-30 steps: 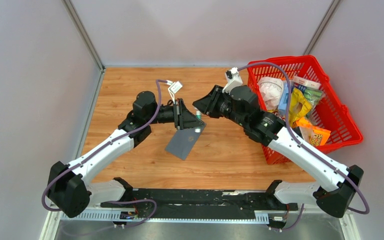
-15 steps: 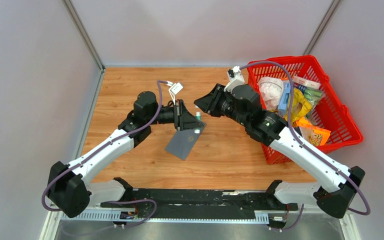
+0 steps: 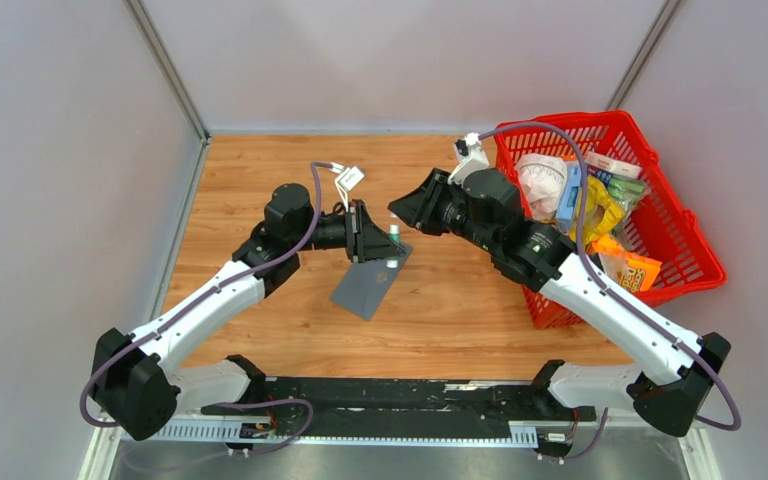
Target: Place the letter into the envelope and seal it
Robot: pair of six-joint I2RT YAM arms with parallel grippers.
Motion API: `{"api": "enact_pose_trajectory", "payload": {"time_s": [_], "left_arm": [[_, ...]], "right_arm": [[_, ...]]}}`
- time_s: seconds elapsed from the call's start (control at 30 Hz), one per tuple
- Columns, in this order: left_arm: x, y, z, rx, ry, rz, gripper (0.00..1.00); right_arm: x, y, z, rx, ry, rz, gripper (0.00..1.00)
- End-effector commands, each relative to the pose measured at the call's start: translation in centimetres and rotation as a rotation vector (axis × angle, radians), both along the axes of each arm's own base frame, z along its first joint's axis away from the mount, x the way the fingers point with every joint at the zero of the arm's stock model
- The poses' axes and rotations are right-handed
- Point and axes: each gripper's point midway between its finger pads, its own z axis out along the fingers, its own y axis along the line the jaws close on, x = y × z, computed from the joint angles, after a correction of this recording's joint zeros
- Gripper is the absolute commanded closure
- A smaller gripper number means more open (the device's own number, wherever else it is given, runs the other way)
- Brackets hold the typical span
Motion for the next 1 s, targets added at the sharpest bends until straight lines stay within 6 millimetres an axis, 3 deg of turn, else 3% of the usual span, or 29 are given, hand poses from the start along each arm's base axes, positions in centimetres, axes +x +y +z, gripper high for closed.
{"api": "enact_pose_trajectory", "payload": {"time_s": [0.0,0.6,0.97], "left_arm": [[-0.2,0.3,1.8,-0.017,-0.086,0.004,1.00],[0.1,0.1,2.3,-0.015,-0.101,0.001,1.00],[0.8,0.6,2.3,-0.002,-0.122,0.030,1.00]], "right_arm": [[-0.5,0.2,2.5,0.054,-0.026,0.017,0.83],[-0.5,0.4,1.8,0.033,-0.004,0.022,0.84],[-1.5,1.1,1.9,0.051,0.019,0.082,0.84]]}}
